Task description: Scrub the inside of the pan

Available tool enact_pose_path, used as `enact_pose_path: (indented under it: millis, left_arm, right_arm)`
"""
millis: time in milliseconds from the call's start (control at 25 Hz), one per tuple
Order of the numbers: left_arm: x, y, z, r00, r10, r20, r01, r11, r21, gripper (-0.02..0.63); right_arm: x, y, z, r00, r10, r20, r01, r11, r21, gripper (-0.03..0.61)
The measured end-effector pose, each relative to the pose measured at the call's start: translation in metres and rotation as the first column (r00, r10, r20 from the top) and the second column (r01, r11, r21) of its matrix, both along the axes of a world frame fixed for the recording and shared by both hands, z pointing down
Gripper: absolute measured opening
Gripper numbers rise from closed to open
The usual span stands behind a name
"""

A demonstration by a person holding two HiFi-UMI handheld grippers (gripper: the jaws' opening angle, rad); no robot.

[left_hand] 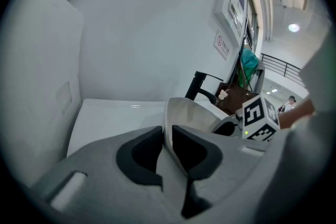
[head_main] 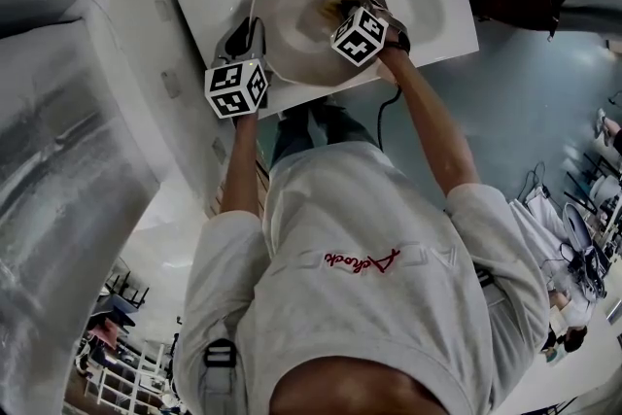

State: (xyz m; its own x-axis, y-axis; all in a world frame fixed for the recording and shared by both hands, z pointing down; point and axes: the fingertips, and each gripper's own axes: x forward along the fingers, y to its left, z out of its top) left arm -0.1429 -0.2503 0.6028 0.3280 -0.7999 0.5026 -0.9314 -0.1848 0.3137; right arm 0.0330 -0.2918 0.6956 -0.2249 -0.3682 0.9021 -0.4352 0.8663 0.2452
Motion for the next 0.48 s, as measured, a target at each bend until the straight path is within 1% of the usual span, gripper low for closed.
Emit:
enact_pose_path:
  millis: [480]
  left_arm:
    - [0.000, 0.000, -0.001, 1.000, -0.011, -0.001, 0.011, 1.000, 0.005, 0.058]
  right_arm:
    - [-0.007, 0.042, 0.003, 0.996, -0.085, -0.034, 0.084, 0.996, -0.035, 0.032]
